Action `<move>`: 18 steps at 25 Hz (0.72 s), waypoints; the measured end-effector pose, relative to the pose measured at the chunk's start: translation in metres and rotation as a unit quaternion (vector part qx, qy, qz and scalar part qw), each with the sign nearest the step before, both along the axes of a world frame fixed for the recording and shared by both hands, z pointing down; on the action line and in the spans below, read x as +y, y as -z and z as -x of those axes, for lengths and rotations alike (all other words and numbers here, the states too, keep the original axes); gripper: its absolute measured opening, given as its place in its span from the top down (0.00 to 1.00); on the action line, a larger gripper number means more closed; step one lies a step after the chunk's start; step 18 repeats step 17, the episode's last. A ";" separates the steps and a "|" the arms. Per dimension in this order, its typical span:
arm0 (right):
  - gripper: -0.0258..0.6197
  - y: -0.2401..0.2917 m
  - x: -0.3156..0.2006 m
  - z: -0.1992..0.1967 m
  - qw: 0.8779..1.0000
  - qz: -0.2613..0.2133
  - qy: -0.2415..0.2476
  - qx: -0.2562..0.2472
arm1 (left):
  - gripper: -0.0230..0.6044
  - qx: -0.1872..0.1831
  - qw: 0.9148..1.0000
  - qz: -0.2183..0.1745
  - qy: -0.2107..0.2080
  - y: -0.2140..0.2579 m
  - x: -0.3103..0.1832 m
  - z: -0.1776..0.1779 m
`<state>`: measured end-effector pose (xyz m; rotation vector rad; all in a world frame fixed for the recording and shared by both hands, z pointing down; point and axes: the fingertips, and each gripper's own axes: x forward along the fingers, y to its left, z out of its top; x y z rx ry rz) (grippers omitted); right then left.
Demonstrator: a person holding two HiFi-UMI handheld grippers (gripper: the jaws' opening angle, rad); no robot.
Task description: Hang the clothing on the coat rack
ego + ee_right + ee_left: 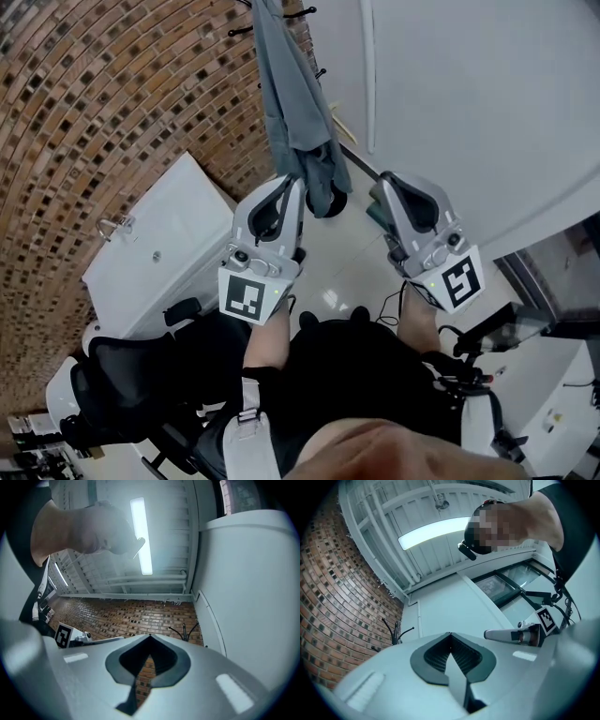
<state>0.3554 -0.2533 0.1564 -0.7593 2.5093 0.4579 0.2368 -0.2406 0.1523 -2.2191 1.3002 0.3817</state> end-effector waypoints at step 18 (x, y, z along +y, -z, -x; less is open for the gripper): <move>0.96 -0.019 -0.003 -0.033 1.000 0.012 0.017 -0.011 | 0.96 -0.012 0.999 -0.005 0.047 0.000 0.008 -0.015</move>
